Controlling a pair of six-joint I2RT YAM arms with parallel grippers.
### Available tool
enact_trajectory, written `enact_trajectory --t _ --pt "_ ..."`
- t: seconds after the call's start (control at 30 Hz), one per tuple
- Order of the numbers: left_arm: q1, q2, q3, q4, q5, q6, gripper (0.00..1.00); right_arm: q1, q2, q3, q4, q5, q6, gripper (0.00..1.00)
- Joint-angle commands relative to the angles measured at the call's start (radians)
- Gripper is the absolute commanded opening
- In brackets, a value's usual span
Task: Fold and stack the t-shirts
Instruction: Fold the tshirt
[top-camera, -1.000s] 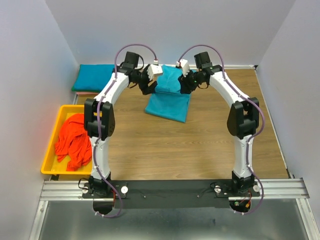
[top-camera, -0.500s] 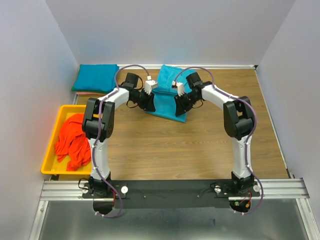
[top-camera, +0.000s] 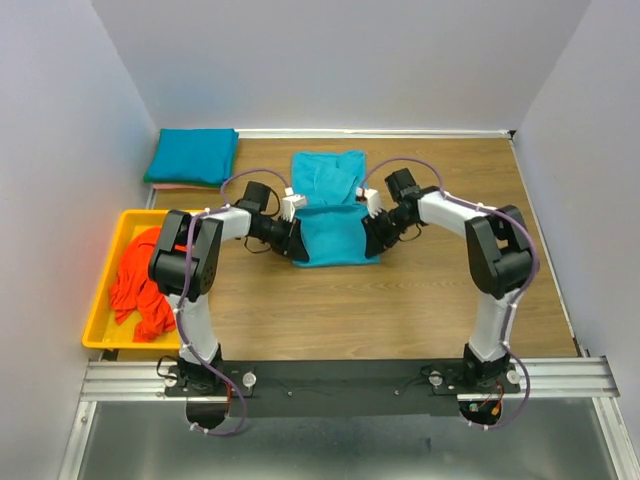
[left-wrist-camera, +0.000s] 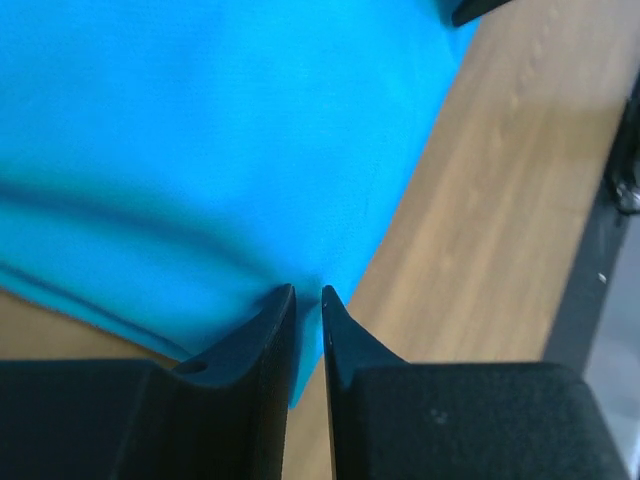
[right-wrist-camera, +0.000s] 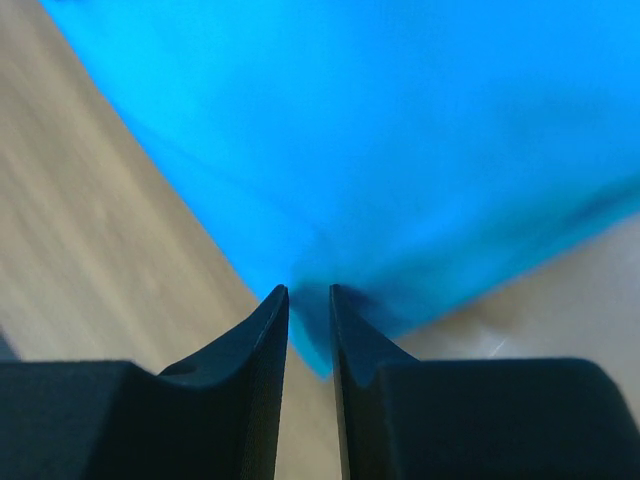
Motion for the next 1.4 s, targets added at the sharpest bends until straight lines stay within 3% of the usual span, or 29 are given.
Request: enact_trajectory --t 0.0,0.1,0.23,0.5,0.73,1.37 --pt "-0.039 -0.144 -0.11 -0.061 0.054 -0.009 0.26 0.002 -0.168 -0.149 -0.062 0.006 -0.081 0.31" --pt "-0.044 -0.274 -0.124 -0.073 0.084 0.018 0.42 0.002 -0.271 -0.164 -0.084 0.026 -0.101 0.36" --pt "-0.036 -0.359 -0.011 -0.109 -0.017 0.095 0.53 0.002 -0.34 -0.14 -0.091 -0.008 -0.09 0.38" --pt "-0.021 -0.106 0.386 -0.282 -0.244 0.328 0.68 0.005 -0.29 -0.099 -0.09 -0.017 -0.09 0.4" --pt "-0.024 0.1 0.561 -0.42 -0.288 0.483 0.69 0.005 -0.269 -0.095 -0.09 -0.014 -0.096 0.4" --pt "-0.043 0.304 0.761 -0.639 -0.131 0.638 0.63 0.005 -0.251 -0.102 -0.091 0.015 -0.121 0.4"
